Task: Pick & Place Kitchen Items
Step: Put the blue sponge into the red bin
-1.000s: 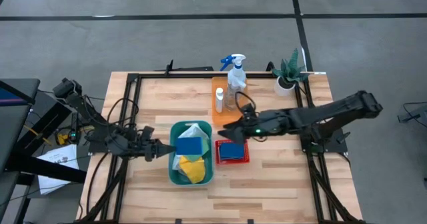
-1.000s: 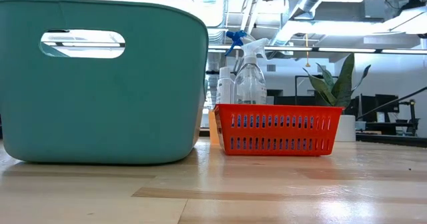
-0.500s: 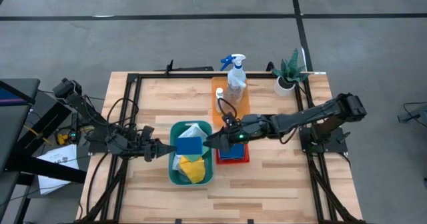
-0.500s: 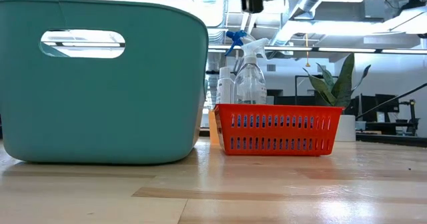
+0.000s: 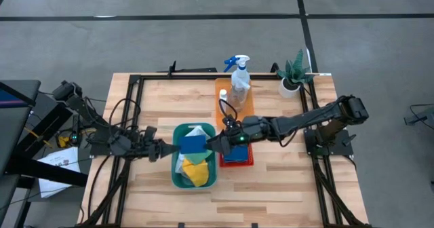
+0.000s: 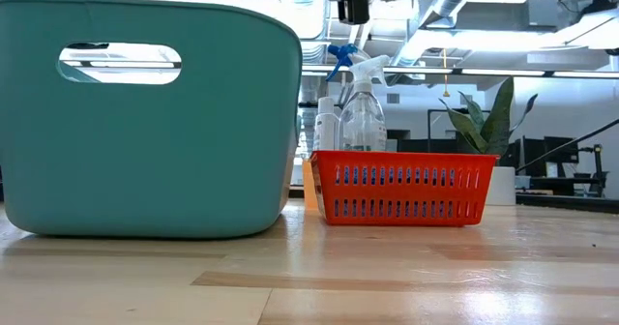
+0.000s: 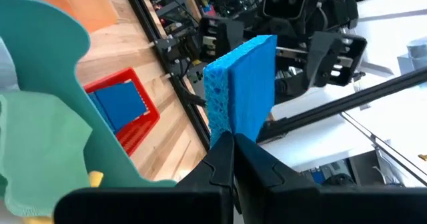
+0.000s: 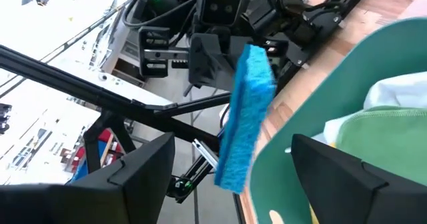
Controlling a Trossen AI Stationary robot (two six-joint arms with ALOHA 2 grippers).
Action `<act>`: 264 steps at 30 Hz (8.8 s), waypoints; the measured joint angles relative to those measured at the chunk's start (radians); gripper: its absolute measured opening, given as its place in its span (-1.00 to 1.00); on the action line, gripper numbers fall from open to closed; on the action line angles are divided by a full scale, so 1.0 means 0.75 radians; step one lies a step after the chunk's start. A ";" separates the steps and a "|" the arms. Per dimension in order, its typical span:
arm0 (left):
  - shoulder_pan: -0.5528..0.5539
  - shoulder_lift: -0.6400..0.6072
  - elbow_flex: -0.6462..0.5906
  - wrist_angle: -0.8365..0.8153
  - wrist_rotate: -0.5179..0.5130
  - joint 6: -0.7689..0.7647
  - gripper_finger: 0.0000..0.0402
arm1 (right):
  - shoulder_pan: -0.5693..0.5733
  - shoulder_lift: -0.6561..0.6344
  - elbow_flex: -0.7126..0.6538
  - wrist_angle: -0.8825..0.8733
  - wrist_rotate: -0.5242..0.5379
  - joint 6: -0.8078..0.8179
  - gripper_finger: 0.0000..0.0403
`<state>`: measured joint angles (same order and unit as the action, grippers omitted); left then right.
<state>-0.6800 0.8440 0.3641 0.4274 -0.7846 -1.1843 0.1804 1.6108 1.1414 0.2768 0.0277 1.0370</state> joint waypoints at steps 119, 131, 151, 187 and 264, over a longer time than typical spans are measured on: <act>0.123 -0.636 -0.001 -0.638 0.470 1.378 -1.00 | 0.272 -0.001 0.001 -0.069 0.356 0.571 -1.00; 0.256 -0.925 -0.270 -0.440 0.587 1.369 -1.00 | 0.334 -0.012 0.000 0.009 0.432 0.613 -1.00; 0.853 -0.968 -0.476 -0.360 1.094 1.330 -1.00 | 0.328 -0.050 0.001 0.014 0.458 0.572 -1.00; 0.905 -0.954 -0.477 -0.417 1.210 1.154 -0.99 | 0.346 -0.163 -0.003 -0.556 0.437 0.588 -1.00; 0.906 -0.939 -0.477 -0.385 1.212 1.153 -0.91 | 0.040 -0.567 -1.379 0.970 0.037 0.401 -1.00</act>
<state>-0.0006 0.1394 0.0063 0.1388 0.1246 -0.3195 0.2104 1.1856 0.1074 1.0040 0.0552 1.3377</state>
